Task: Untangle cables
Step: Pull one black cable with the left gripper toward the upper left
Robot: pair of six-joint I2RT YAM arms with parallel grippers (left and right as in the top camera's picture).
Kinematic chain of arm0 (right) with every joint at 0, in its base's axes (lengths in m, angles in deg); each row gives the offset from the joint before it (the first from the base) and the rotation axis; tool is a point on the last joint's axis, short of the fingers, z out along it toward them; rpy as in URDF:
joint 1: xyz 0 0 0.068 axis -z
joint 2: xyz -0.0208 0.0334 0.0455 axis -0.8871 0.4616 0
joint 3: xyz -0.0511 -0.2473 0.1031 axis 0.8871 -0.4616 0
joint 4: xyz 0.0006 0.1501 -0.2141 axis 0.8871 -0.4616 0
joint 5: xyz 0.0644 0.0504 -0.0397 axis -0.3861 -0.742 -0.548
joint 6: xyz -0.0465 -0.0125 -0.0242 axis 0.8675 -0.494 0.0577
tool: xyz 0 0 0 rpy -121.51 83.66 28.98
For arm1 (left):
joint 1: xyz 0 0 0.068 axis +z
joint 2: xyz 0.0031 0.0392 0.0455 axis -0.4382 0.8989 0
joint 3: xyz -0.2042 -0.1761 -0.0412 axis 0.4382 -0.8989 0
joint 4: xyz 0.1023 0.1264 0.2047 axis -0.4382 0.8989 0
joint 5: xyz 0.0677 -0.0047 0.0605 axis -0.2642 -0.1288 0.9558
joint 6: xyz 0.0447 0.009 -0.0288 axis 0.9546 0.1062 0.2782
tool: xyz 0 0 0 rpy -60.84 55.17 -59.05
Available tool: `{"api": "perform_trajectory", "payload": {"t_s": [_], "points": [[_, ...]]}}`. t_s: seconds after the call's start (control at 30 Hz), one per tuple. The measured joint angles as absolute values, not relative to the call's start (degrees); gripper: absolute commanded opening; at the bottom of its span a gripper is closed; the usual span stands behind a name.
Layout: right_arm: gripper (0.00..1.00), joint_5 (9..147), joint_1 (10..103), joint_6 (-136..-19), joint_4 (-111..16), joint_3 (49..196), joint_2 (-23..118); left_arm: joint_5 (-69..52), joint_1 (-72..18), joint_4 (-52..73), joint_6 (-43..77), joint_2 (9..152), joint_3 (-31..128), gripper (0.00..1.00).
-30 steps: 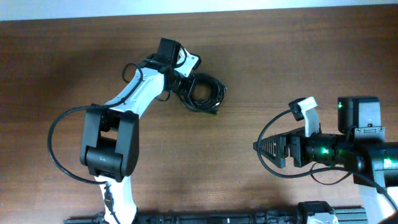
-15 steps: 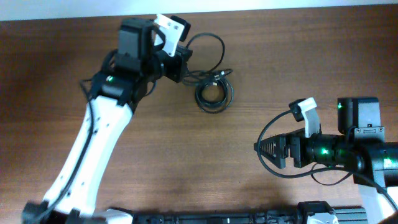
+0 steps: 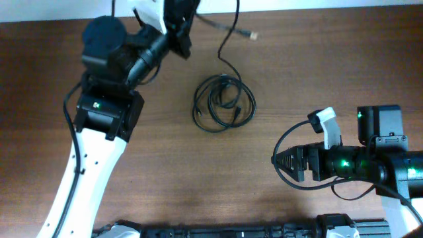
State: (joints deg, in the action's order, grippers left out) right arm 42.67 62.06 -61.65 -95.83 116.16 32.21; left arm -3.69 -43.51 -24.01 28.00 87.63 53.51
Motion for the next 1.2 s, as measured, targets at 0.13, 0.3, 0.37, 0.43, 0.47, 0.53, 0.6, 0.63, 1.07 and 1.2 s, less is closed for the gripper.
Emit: {"api": "perform_trajectory", "payload": {"t_s": [0.13,0.3,0.37,0.43,0.47,0.53,0.6,0.63,1.07,1.2], "points": [[0.99,42.7,62.1,-61.6,-95.9,116.2,32.3,-3.6,-43.5,-34.9,23.9,82.1,53.5,0.0],[0.99,42.7,62.1,-61.7,-95.9,116.2,32.3,1.0,-43.5,-42.5,20.9,79.0,53.9,0.0],[0.99,42.7,62.1,-61.6,-95.9,116.2,32.3,3.9,-43.5,-41.7,20.8,78.9,53.9,0.0],[0.99,42.7,62.1,-61.6,-95.9,116.2,32.3,9.6,-43.5,-38.3,20.7,79.2,54.0,0.0],[0.99,42.7,62.1,-61.6,-95.9,116.2,32.3,12.4,-43.5,-36.9,20.9,79.4,54.1,0.0],[0.99,42.7,62.1,-61.7,-95.9,116.2,32.3,17.2,-43.3,-34.8,23.0,80.9,54.1,0.0],[0.99,42.7,62.1,-61.7,-95.9,116.2,32.3,20.6,-42.9,-34.3,25.5,83.6,54.1,0.0],[0.99,42.7,62.1,-61.7,-95.8,116.2,32.3,23.3,-42.3,-34.0,27.6,86.8,54.2,0.0],[0.99,44.7,62.1,-61.6,-96.8,116.2,32.3,31.9,-16.0,-32.1,40.6,112.2,54.3,0.13],[0.99,46.0,62.1,-61.6,-97.0,116.2,32.3,32.9,-7.9,-27.5,41.0,116.2,54.6,0.72]]}}
